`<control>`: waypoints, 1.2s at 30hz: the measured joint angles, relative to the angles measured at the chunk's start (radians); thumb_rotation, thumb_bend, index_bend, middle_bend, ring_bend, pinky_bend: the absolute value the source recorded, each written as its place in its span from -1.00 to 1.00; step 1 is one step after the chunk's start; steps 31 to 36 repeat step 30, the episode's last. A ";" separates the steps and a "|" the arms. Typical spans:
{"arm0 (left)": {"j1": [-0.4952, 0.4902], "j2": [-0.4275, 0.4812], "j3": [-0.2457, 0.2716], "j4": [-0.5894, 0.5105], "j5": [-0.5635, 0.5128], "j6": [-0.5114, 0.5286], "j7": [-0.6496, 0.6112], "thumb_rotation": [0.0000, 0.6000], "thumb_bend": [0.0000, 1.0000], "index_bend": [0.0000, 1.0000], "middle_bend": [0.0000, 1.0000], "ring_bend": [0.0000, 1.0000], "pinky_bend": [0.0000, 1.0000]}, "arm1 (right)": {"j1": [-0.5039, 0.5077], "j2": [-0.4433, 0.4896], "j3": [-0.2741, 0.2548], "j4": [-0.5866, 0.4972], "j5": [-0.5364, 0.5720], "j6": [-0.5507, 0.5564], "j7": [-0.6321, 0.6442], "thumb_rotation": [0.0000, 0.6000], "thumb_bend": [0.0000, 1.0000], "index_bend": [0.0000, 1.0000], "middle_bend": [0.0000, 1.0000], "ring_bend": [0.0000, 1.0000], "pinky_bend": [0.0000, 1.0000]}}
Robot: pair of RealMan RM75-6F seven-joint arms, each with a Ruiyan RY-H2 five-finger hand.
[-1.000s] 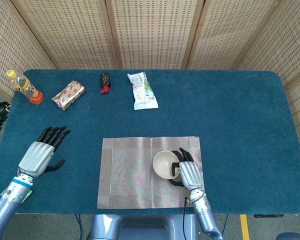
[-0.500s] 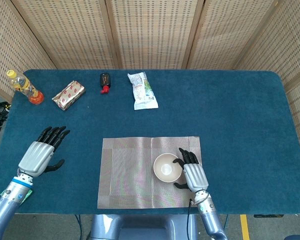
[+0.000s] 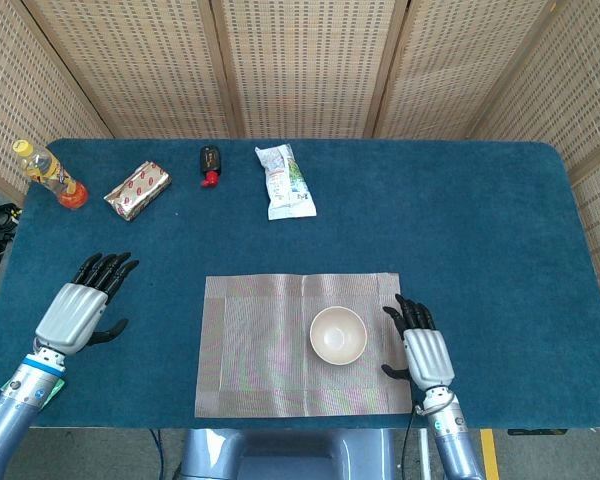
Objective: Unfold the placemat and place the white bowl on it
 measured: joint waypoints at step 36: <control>0.092 0.005 0.053 0.042 0.020 0.083 0.007 1.00 -0.70 -1.00 -1.00 -1.00 -1.00 | -0.099 0.346 0.044 0.201 -0.009 0.064 0.166 1.00 -0.70 -0.95 -1.00 -1.00 -1.00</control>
